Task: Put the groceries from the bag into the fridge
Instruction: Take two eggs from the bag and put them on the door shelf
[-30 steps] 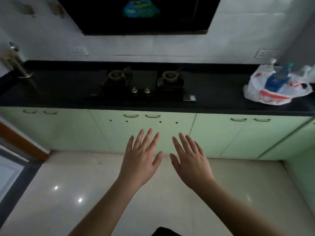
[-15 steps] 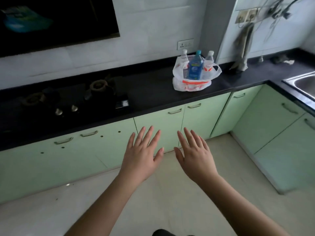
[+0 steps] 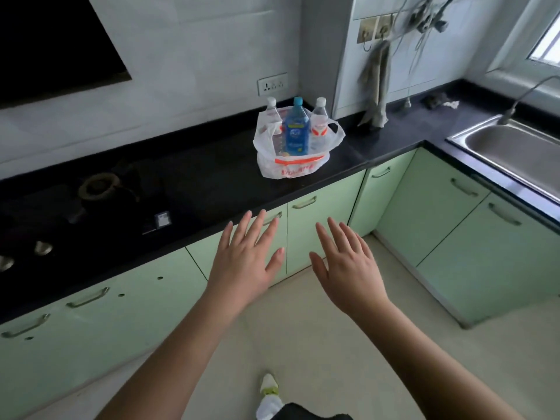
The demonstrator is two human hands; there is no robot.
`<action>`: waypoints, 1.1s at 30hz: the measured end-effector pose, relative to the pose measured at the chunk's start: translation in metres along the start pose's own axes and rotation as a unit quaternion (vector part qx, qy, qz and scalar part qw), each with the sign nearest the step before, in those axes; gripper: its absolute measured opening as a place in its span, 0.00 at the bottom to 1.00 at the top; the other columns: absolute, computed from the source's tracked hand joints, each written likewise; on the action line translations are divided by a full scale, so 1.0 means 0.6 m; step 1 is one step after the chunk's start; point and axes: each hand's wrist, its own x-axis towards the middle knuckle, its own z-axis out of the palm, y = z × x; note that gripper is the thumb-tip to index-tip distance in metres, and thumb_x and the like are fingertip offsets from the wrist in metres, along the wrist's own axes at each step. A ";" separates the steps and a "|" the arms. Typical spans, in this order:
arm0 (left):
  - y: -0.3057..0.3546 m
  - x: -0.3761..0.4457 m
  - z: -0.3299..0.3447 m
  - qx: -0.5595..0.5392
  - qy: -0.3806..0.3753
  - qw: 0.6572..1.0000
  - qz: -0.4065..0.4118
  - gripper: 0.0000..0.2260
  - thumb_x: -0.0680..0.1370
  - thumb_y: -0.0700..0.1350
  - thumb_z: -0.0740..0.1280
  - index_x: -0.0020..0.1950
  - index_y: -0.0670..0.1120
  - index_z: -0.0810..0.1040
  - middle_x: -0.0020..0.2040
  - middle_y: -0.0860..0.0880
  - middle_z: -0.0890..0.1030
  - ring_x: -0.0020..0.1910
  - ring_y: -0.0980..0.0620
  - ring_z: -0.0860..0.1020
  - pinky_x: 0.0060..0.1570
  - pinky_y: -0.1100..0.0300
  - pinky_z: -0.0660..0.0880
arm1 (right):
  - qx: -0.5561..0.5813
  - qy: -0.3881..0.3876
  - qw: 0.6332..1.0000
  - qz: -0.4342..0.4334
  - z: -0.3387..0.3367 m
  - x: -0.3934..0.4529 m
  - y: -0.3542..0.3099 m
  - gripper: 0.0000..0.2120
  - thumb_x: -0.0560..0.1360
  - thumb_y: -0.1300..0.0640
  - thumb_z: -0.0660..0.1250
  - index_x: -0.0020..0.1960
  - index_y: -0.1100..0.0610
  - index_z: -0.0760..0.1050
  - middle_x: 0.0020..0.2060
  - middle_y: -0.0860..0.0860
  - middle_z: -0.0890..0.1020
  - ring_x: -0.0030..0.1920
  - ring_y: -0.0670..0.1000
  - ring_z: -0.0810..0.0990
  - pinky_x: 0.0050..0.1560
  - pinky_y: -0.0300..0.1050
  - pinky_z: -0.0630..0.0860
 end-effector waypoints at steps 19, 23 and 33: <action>-0.084 0.315 0.053 -0.028 -0.004 0.998 0.052 0.29 0.81 0.61 0.44 0.80 0.52 0.55 0.81 0.48 0.56 0.80 0.46 0.51 0.76 0.48 0.47 | -0.025 -0.002 0.999 0.026 0.028 0.273 0.069 0.30 0.80 0.39 0.49 0.78 0.50 0.52 0.77 0.53 0.58 0.76 0.55 0.56 0.72 0.48 0.47; -0.054 0.383 0.078 -0.012 -0.009 0.999 0.044 0.29 0.81 0.61 0.45 0.79 0.51 0.57 0.80 0.47 0.58 0.79 0.46 0.53 0.76 0.46 0.50 | -0.019 -0.011 1.000 0.016 0.042 0.331 0.124 0.30 0.80 0.39 0.49 0.78 0.50 0.53 0.77 0.53 0.58 0.76 0.55 0.56 0.72 0.48 0.47; 0.009 0.503 0.109 0.004 -0.024 0.999 -0.022 0.28 0.80 0.61 0.49 0.77 0.50 0.64 0.78 0.46 0.63 0.78 0.45 0.59 0.74 0.44 0.57 | 0.004 -0.004 0.999 -0.046 0.025 0.484 0.245 0.30 0.79 0.41 0.53 0.76 0.55 0.61 0.73 0.55 0.67 0.73 0.56 0.64 0.72 0.51 0.59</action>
